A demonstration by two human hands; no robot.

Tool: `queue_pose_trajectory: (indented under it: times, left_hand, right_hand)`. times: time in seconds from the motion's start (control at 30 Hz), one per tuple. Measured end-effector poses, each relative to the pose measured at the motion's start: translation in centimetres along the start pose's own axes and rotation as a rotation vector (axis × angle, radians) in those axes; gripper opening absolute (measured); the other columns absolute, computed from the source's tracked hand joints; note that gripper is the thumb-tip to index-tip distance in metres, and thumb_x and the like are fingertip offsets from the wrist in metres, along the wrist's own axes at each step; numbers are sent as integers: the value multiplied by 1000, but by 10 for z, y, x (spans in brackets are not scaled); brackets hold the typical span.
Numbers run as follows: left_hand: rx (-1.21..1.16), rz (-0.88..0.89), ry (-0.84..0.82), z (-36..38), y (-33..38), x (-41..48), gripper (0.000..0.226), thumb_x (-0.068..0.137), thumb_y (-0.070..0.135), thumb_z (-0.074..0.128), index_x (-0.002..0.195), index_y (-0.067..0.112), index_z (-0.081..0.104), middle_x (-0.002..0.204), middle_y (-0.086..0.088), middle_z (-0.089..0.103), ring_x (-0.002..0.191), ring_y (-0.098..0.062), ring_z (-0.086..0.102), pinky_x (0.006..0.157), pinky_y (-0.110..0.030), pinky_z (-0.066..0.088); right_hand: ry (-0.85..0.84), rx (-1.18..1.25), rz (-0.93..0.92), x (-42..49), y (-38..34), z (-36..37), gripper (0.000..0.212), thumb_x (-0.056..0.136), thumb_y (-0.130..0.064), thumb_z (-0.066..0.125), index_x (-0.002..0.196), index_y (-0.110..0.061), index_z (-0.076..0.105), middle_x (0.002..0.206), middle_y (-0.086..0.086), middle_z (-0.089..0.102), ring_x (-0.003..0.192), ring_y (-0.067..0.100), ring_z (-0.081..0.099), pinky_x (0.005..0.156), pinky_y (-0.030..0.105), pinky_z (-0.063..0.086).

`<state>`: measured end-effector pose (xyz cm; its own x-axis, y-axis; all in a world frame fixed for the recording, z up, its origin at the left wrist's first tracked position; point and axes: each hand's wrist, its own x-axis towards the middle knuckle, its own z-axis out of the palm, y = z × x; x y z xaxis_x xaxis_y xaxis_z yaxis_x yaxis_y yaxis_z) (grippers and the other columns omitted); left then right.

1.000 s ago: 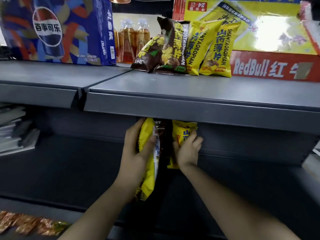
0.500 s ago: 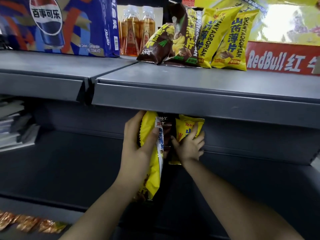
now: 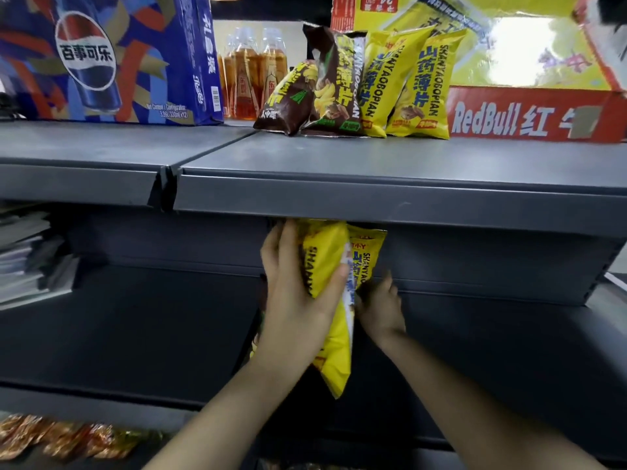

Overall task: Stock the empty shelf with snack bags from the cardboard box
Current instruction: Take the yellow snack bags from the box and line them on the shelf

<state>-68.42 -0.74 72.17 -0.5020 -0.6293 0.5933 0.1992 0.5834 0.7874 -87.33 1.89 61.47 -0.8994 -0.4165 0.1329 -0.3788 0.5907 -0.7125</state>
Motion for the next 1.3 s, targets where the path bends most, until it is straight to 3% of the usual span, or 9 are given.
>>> queue_pose_trajectory:
  times: [0.13, 0.2, 0.27, 0.33, 0.5, 0.7, 0.9, 1.07, 1.3]
  left_hand:
    - [202, 105, -49, 37, 12, -7, 69, 87, 42, 57, 145, 22, 25, 145, -2, 29, 133, -11, 31, 103, -7, 23]
    - [283, 100, -54, 62, 8, -13, 65, 85, 51, 48, 141, 25, 27, 140, -4, 33, 128, -19, 40, 102, -20, 36]
    - [351, 47, -44, 87, -2, -18, 62, 84, 56, 44, 136, 26, 31, 135, -5, 37, 121, -26, 49, 94, -35, 48]
    - [425, -28, -70, 109, -13, -18, 59, 85, 53, 51, 134, 24, 35, 134, -7, 38, 119, -29, 50, 90, -38, 50]
    - [604, -125, -58, 148, -47, 0, 58, 79, 31, 69, 129, 14, 44, 126, -13, 43, 117, -34, 48, 93, -41, 44]
    - [711, -257, 89, 164, -88, 29, 63, 77, 22, 72, 132, 11, 43, 138, -19, 39, 119, -37, 45, 90, -46, 41]
    - [700, -268, 225, 168, -106, 40, 68, 76, 27, 73, 134, 11, 41, 139, -17, 41, 118, -34, 47, 87, -47, 44]
    - [795, -174, 175, 168, -124, 29, 92, 62, 47, 79, 136, 17, 34, 138, -19, 45, 116, -35, 53, 83, -47, 50]
    - [769, -318, 149, 168, -123, 29, 112, 53, 57, 81, 145, 21, 27, 137, -20, 45, 113, -37, 55, 85, -48, 49]
  right_hand:
    - [-18, 96, 101, 4, 20, -40, 47, 92, -29, 57, 126, -1, 41, 132, 24, 47, 121, 40, 49, 94, 43, 42]
    - [-18, 84, 96, 6, 34, -61, 34, 92, -24, 53, 118, -3, 51, 125, 21, 54, 117, 37, 53, 91, 40, 45]
    - [-52, 84, 58, 6, 48, -83, 15, 91, -18, 49, 94, -11, 62, 103, 14, 64, 102, 30, 60, 79, 34, 48]
    - [-134, 106, 41, 0, 57, -101, 25, 94, -10, 45, 71, -17, 54, 81, 10, 62, 79, 24, 59, 63, 29, 42]
    - [-332, 217, 72, -13, 71, -114, 22, 99, -10, 39, 95, -15, 60, 80, 3, 64, 65, 12, 57, 58, 23, 42]
    - [-404, 278, 73, -7, 73, -105, 27, 99, -11, 37, 96, -20, 62, 79, -3, 66, 64, 7, 59, 60, 19, 45]
    - [-457, 329, 65, 0, 66, -96, 27, 100, -14, 37, 95, -21, 62, 81, -3, 68, 68, 8, 62, 66, 21, 47]
    - [-438, 406, 70, 5, 63, -90, 24, 101, -17, 39, 94, -20, 62, 79, -2, 67, 67, 8, 62, 65, 21, 46]
    - [-383, 486, 82, 12, 58, -84, 23, 100, -16, 40, 102, -16, 62, 88, 2, 68, 75, 12, 61, 66, 23, 47]
